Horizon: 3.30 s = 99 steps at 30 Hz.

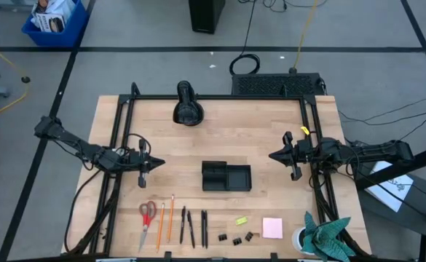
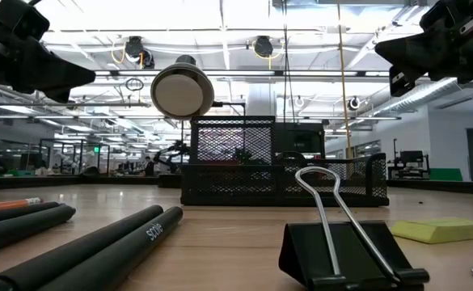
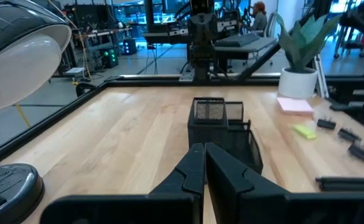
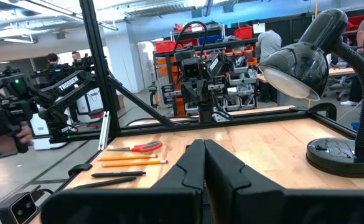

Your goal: Pick and place office supplies into organizer

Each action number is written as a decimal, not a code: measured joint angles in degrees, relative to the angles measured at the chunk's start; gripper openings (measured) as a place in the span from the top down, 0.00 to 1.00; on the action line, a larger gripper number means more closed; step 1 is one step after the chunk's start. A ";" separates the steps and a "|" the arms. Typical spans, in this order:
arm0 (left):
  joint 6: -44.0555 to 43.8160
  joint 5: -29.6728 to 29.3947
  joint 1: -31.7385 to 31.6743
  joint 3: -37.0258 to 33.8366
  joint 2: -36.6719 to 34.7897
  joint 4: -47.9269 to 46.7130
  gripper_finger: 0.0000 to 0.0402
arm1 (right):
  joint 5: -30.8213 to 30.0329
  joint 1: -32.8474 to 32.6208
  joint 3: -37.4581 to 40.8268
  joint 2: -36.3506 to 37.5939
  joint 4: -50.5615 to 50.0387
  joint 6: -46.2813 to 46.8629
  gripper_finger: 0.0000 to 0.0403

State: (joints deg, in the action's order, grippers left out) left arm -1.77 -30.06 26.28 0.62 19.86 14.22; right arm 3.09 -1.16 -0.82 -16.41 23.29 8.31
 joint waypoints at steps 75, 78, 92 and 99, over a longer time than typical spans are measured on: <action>-109.65 25.90 7.52 86.06 92.46 -82.26 0.95 | -9.31 0.08 -0.04 -0.16 9.15 -18.01 1.00; -109.23 27.31 6.88 86.06 93.03 -83.57 0.95 | -9.31 0.08 -0.04 -0.16 10.39 -18.01 1.00; -104.66 22.56 6.36 86.06 93.07 -86.08 0.67 | -9.31 0.08 -0.04 -0.14 13.79 -17.00 1.00; -107.75 24.56 6.43 81.83 93.07 -84.07 0.49 | -9.16 0.08 -0.04 -0.14 13.36 -16.96 1.00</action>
State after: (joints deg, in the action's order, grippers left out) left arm -109.52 -5.50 32.71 82.45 112.92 -69.85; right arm -6.07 -1.08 -0.86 -16.56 36.65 -8.64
